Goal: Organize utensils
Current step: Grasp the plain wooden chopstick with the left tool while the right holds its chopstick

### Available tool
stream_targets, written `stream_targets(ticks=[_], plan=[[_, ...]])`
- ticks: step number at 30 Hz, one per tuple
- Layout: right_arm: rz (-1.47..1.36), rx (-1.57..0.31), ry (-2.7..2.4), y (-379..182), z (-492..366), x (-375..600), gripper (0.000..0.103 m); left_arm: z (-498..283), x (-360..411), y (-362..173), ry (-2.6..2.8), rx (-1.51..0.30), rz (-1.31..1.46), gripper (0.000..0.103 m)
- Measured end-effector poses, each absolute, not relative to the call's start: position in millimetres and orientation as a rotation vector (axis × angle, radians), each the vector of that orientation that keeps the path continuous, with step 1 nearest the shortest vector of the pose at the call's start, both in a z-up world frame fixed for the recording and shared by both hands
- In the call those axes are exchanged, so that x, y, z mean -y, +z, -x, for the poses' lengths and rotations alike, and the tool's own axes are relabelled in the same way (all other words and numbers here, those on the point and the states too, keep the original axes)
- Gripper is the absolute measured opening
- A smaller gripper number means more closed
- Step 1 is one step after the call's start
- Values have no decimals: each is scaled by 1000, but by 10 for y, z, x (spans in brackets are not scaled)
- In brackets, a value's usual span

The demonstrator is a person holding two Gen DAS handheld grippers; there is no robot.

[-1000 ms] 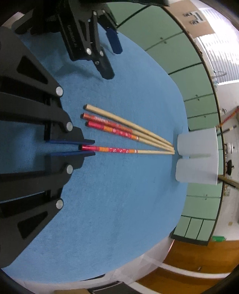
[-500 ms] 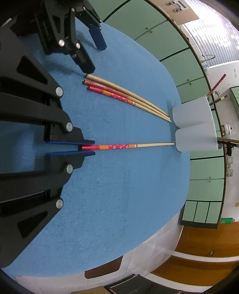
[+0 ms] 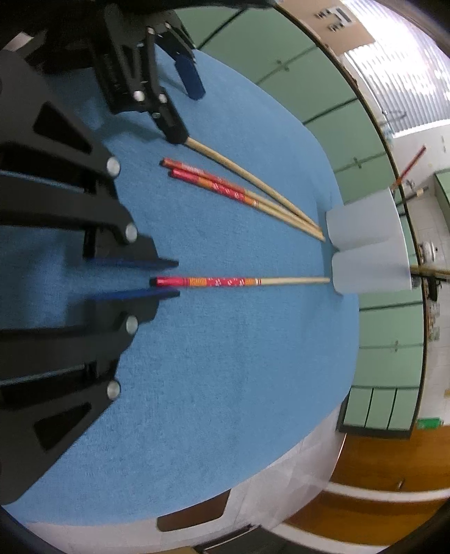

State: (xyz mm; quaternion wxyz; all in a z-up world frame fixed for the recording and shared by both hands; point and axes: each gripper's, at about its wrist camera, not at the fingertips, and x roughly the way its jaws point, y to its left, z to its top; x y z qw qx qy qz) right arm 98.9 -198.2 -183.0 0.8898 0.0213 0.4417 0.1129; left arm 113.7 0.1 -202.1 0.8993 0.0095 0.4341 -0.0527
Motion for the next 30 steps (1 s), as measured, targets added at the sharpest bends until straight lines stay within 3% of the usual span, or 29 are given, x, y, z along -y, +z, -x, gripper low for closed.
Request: stream_targets(ticks=[2,9,12,18,23,25,30], plan=[[-44,-912,242,-1820,-955,1997,33,-1132,-20,-2015,-115,-895,-7,83],[-67,-910,230,-1817,-946,2031,30,-1176,62,-2034,-117,-901,-41,82],[-58,-911,220,-1826,-971,1998,28,-1192,72,-2026,-120,-897,-36,77],[-31,-918,195,-1844,-1010,1946,7,-1200,188,-2018,-155,-887,-51,51],[-28,-918,193,-1839,-1019,1949,5,-1215,257,-2016,-183,-884,-45,15],[-32,-915,196,-1829,-1015,1962,5,-1216,272,-2015,-190,-884,-46,7],[-35,-893,200,-1739,-980,1991,5,-1193,214,-1958,-198,-880,-26,7]])
